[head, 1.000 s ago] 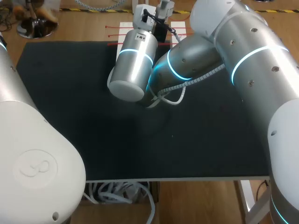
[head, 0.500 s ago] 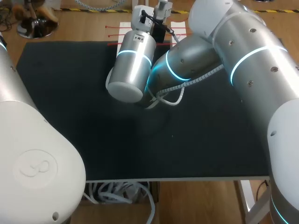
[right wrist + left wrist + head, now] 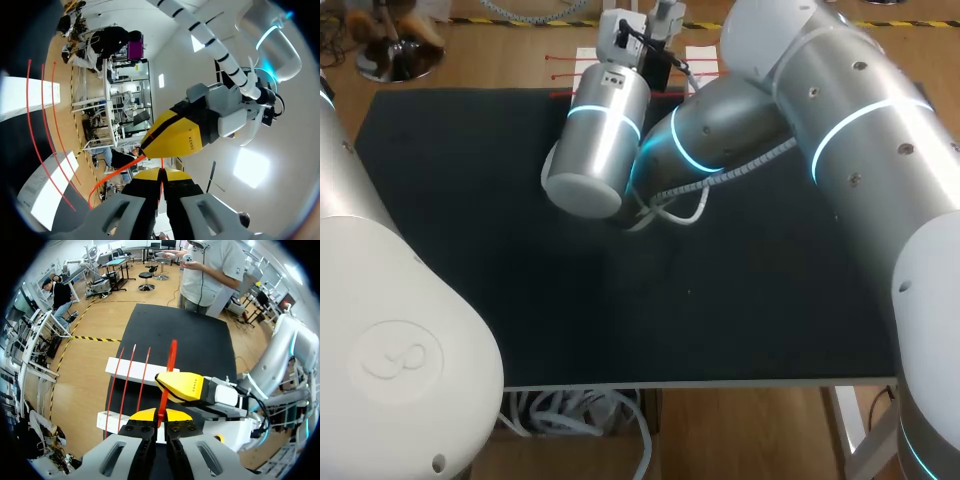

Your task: Grab the tape and strap the tape.

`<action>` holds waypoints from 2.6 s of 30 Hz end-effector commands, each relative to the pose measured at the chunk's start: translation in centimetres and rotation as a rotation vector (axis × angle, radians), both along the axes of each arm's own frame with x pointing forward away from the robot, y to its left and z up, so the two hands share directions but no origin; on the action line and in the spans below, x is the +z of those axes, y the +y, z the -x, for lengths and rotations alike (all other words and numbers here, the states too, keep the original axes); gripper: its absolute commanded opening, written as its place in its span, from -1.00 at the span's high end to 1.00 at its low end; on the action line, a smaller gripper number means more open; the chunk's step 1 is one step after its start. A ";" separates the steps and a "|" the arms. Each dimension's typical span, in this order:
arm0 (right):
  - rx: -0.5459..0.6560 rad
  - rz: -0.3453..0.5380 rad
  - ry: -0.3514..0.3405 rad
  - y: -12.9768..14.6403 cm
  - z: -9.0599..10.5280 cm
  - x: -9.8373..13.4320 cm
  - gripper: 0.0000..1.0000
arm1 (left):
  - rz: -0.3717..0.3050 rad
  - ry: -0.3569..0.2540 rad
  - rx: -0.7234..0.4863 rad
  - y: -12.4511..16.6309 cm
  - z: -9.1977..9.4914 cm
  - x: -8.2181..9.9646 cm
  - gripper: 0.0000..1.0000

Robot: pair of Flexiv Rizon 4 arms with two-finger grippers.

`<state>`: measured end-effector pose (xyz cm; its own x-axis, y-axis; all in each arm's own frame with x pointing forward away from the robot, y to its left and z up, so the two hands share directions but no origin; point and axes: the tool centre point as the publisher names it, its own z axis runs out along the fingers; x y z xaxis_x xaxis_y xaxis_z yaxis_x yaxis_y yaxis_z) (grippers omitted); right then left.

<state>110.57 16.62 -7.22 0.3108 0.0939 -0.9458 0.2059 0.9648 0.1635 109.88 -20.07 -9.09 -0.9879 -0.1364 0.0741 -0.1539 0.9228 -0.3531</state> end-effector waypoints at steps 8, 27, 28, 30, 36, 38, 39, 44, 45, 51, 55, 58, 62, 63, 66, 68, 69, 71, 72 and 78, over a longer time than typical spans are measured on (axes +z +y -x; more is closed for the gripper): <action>0.005 0.003 0.008 0.7 0.1 0.3 1.00 | -0.005 0.003 -0.001 -0.1 -0.1 0.1 1.00; 0.016 0.018 0.021 1.2 0.1 0.5 1.00 | -0.005 0.003 -0.001 -0.1 -0.1 0.1 1.00; 0.017 0.018 0.021 1.3 0.1 0.5 1.00 | -0.005 0.003 -0.001 -0.1 -0.1 0.1 1.00; 0.018 0.019 0.021 1.3 0.1 0.5 1.00 | -0.005 0.003 -0.001 -0.1 -0.1 0.1 1.00; 0.022 0.025 0.029 1.4 0.1 0.3 1.00 | -0.005 0.003 -0.001 -0.1 -0.1 0.1 1.00; 0.019 0.021 0.025 1.5 0.0 0.5 1.00 | -0.005 0.003 -0.001 -0.1 -0.1 0.1 1.00; 0.019 0.020 0.024 1.5 0.0 0.6 1.00 | -0.005 0.003 -0.001 -0.1 -0.1 0.1 1.00; 0.023 0.022 0.021 1.7 -0.1 0.7 1.00 | -0.005 0.003 -0.001 -0.1 -0.1 0.1 1.00; 0.023 0.024 0.021 1.8 -0.1 0.7 1.00 | -0.005 0.003 -0.001 -0.1 -0.1 0.1 1.00; 0.033 0.035 0.020 1.9 -0.1 0.7 1.00 | -0.005 0.003 -0.001 -0.1 -0.1 0.1 1.00; 0.034 0.036 0.021 2.0 -0.1 0.7 1.00 | -0.005 0.003 -0.001 -0.1 -0.1 0.1 1.00; 0.034 0.035 0.021 1.9 -0.1 0.7 1.00 | -0.005 0.003 -0.001 -0.1 -0.1 0.1 1.00; 0.035 0.030 0.029 1.8 -0.1 0.7 1.00 | -0.005 0.003 -0.001 -0.1 -0.1 0.1 1.00; 0.036 0.029 0.035 1.7 -0.1 0.6 1.00 | -0.005 0.003 -0.001 -0.1 -0.1 0.1 1.00; 0.041 0.028 0.038 1.6 -0.2 0.6 1.00 | -0.005 0.003 -0.001 -0.1 -0.1 0.1 1.00; 0.042 0.028 0.036 1.6 -0.2 0.6 1.00 | -0.005 0.003 -0.001 -0.1 -0.1 0.1 1.00; 0.042 0.028 0.036 1.6 -0.2 0.7 1.00 | -0.005 0.003 -0.001 -0.1 -0.1 0.1 1.00; 0.046 0.024 0.034 1.5 -0.2 0.7 0.63 | -0.005 0.003 -0.001 -0.1 -0.1 0.1 1.00; 0.046 0.024 0.034 1.5 -0.2 0.7 0.58 | -0.005 0.003 -0.001 -0.1 -0.1 0.1 1.00; 0.053 0.019 0.028 1.5 -0.2 0.9 0.30 | -0.005 0.003 -0.001 -0.1 -0.1 0.1 1.00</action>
